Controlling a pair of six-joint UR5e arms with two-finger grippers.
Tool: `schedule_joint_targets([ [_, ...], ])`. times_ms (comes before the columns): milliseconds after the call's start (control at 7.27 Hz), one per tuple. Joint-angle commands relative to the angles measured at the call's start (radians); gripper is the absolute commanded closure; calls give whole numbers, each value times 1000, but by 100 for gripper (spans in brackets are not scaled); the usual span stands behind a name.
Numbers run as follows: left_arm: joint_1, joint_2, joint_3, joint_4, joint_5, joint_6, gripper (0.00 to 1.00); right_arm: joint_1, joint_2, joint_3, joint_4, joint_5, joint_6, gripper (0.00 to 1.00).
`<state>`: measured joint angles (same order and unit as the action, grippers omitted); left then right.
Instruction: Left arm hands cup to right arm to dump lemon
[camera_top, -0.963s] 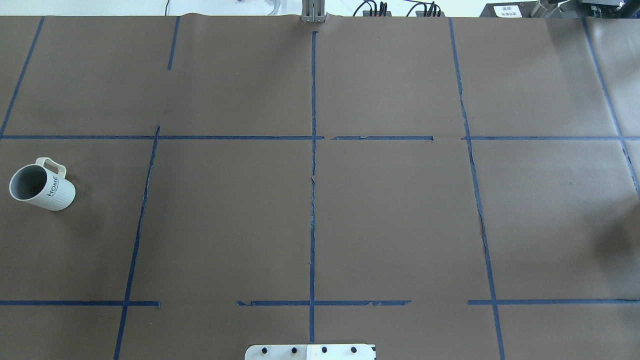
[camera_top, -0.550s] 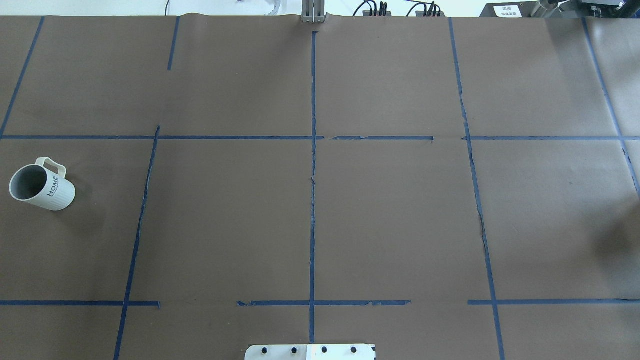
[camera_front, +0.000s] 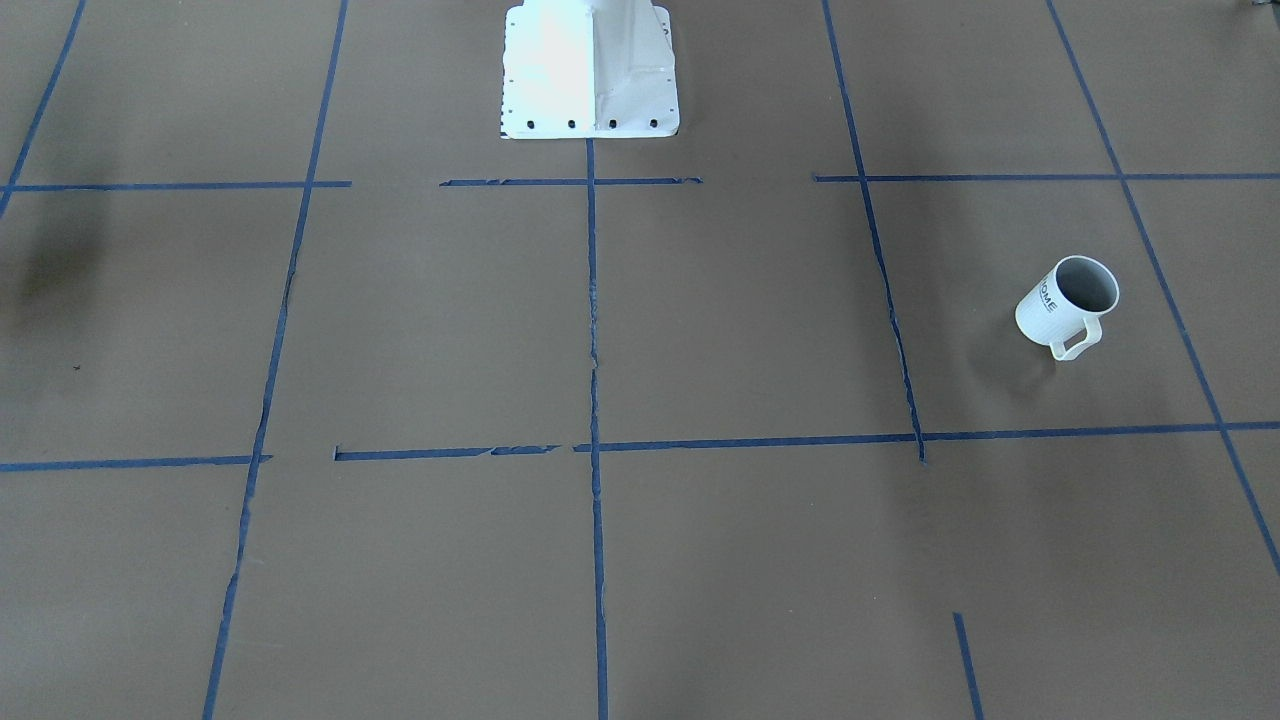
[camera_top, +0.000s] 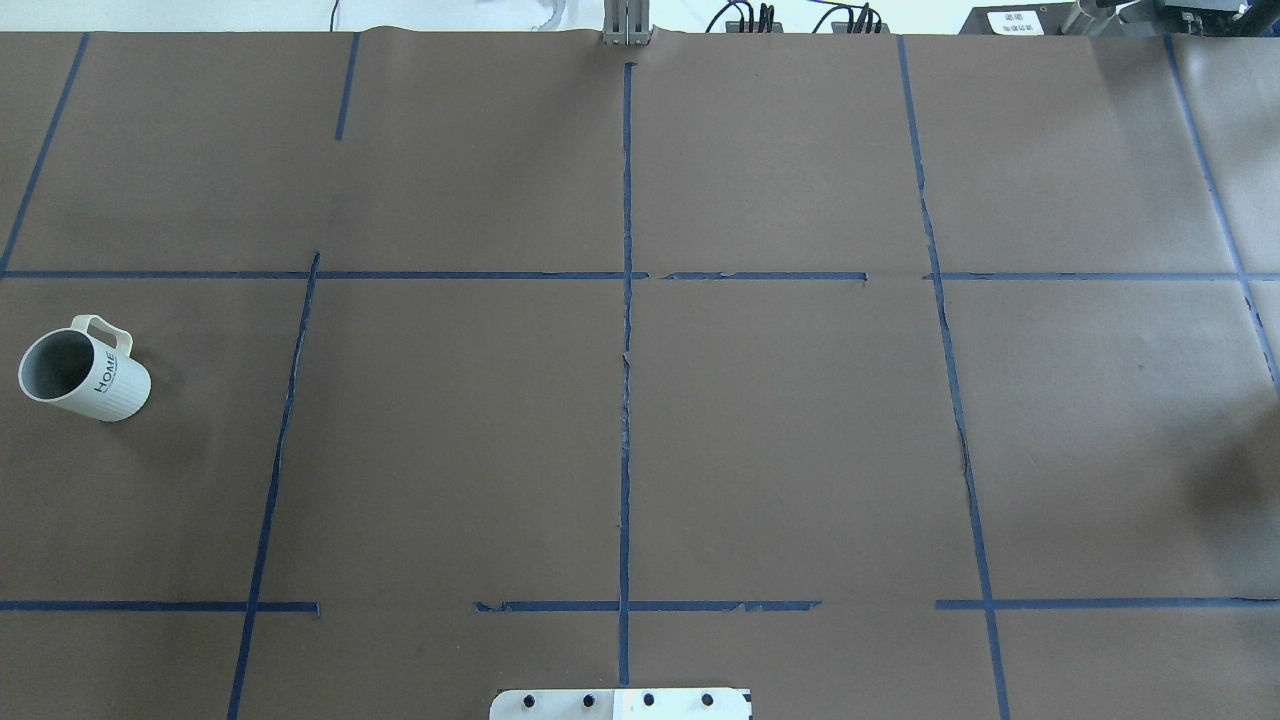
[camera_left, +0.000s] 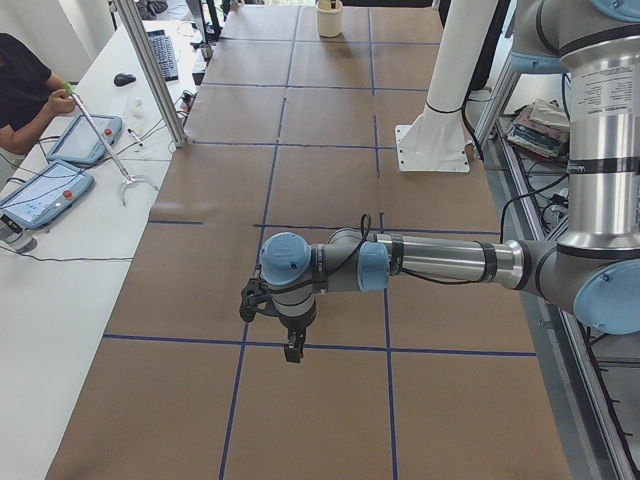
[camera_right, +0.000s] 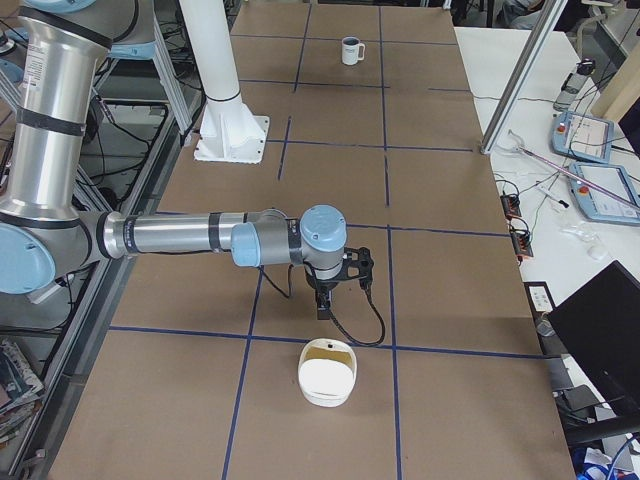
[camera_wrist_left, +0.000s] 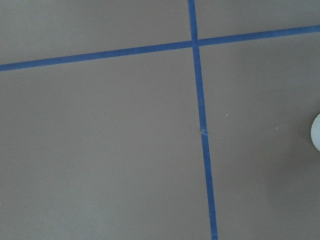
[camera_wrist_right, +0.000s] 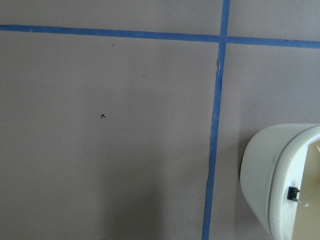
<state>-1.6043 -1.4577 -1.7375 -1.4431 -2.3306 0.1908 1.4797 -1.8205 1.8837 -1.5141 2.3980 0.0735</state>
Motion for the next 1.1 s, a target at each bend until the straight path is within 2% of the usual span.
schedule_joint_targets([
  [0,0,0,-7,-2,-3,2,0,1,0,-2,35,1,-1,0],
  [413,4,7,-11,-3,-18,1,0,-1,1,0,37,49,-7,0],
  [550,33,5,-2,-14,-105,-2,0,-10,3,6,37,49,-9,0],
  [688,47,5,1,-57,-131,-19,0,-13,3,9,37,50,-8,0],
  [963,120,5,6,-210,-130,-274,0,-15,3,11,38,50,0,0],
])
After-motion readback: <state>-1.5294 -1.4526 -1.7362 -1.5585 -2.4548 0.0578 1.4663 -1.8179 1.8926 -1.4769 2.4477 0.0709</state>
